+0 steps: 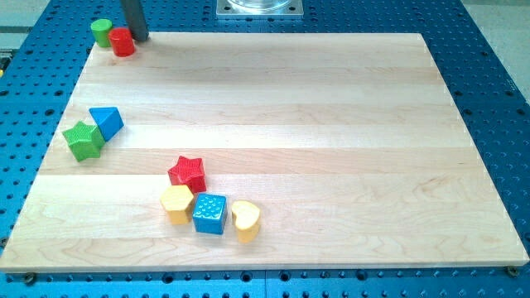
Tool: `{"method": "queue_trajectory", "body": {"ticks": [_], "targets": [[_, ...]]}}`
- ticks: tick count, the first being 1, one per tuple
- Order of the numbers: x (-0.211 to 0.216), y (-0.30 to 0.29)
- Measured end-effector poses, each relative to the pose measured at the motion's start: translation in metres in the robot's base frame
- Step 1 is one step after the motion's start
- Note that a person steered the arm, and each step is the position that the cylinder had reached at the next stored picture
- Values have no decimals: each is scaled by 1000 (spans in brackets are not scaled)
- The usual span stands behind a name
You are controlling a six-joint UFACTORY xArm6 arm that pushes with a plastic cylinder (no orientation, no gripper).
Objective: Push the red circle into the green star
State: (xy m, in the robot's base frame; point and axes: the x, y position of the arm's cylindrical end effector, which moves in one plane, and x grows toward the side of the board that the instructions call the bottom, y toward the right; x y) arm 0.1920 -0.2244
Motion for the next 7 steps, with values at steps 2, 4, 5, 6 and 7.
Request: {"method": "queue_trajectory", "body": {"ticks": [2,4,5,6,7], "targets": [[21,0],[-1,-13],[41,-30],[87,-35],[139,-35]]}}
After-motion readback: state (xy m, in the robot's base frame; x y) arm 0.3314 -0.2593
